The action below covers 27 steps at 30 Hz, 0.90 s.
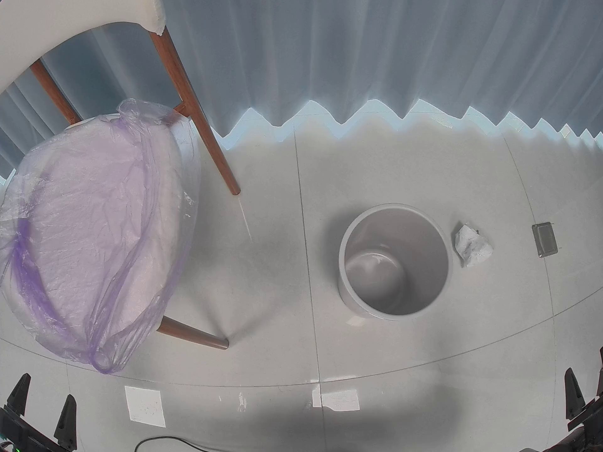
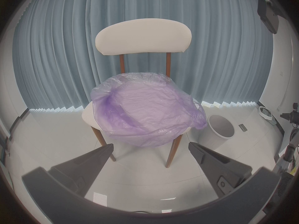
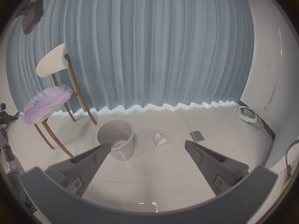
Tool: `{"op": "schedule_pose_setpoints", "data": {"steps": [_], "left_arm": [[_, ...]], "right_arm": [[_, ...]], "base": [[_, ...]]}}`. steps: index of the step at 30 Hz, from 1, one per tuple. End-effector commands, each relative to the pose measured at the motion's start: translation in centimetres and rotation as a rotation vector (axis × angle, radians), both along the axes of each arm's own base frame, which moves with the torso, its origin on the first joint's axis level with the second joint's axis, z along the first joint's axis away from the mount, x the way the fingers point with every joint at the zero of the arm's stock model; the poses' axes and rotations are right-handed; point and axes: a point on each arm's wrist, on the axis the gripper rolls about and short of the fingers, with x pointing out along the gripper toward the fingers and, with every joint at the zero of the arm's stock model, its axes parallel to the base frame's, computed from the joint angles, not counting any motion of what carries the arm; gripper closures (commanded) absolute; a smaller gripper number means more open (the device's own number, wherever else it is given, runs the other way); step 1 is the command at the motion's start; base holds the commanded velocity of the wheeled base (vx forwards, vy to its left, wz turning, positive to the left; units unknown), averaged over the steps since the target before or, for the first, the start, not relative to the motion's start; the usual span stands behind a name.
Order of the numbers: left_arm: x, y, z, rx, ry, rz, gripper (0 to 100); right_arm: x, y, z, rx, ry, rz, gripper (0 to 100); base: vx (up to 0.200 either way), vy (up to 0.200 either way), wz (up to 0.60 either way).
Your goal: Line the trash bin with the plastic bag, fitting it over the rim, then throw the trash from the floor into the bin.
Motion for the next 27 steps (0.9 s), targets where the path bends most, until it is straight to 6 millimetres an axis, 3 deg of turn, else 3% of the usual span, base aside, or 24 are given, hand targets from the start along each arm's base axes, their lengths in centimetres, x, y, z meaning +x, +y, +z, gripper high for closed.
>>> {"op": "schedule_pose_setpoints", "data": {"steps": [1,25,27], "left_arm": [[0.0,0.0,-0.5,-0.001,-0.001,0.0,0],[0.0,0.0,-0.4,-0.004,-0.013,-0.002,0],[-0.2,0.0,1.4,-0.004,-0.187,0.003,0]], "right_arm": [[0.0,0.0,-0.5,0.0,0.004,-0.001,0],[0.0,0.0,-0.5,0.0,0.003,-0.001,0],[0.0,0.0,-0.5,0.0,0.003,0.001,0]], "base": [[0.0,0.0,0.0],[0.0,0.0,0.0],[0.0,0.0,0.0]]}}
